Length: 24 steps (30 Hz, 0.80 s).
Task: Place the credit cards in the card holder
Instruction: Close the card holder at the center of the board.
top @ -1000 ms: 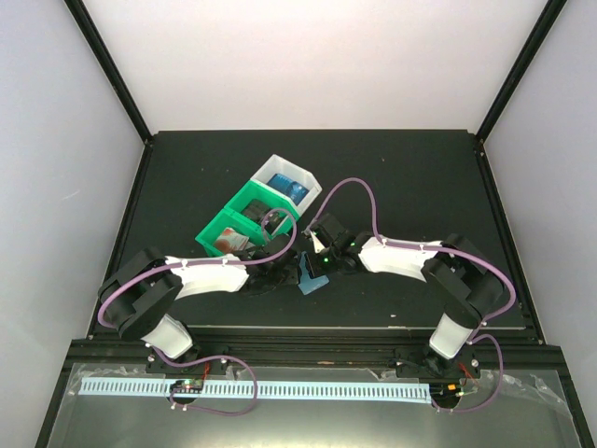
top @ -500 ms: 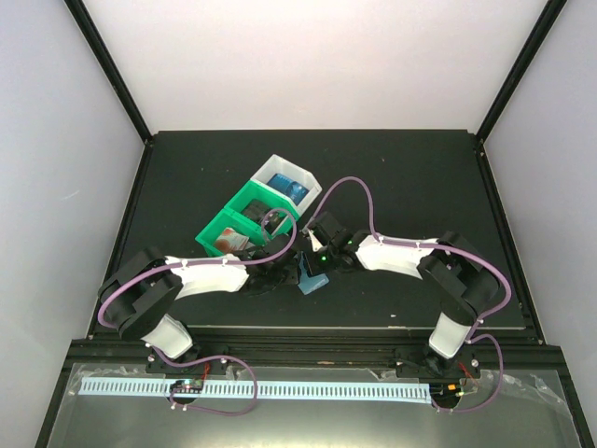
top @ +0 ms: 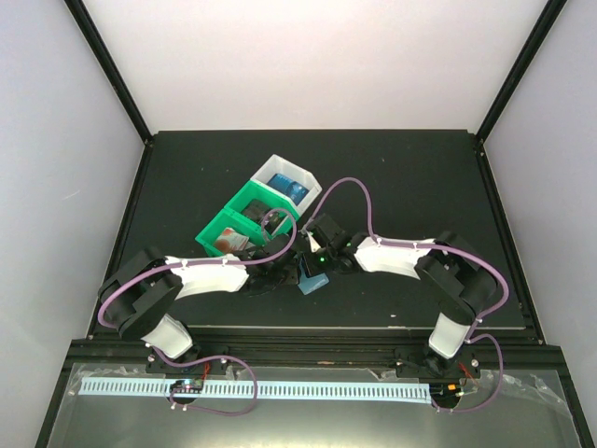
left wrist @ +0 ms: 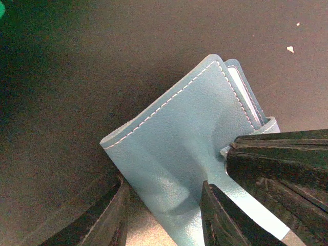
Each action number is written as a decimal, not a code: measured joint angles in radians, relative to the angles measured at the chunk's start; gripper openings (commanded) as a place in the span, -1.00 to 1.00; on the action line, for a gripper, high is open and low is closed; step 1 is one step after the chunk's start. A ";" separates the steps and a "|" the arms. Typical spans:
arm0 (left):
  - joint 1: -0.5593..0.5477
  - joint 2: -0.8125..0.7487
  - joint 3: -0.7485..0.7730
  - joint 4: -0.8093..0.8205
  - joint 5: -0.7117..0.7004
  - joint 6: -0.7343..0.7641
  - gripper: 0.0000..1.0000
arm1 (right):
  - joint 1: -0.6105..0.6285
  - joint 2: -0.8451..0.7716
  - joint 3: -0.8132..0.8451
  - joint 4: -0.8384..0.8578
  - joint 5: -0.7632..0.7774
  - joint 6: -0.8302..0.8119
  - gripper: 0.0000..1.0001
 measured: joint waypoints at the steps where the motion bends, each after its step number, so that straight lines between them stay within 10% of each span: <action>1: 0.000 0.000 0.000 0.000 0.000 0.000 -0.21 | 0.001 0.003 -0.002 0.010 0.000 0.002 -0.98; 24: 0.005 0.000 -0.002 0.001 0.005 -0.001 -0.21 | 0.004 -0.034 -0.215 0.378 0.002 0.165 -0.98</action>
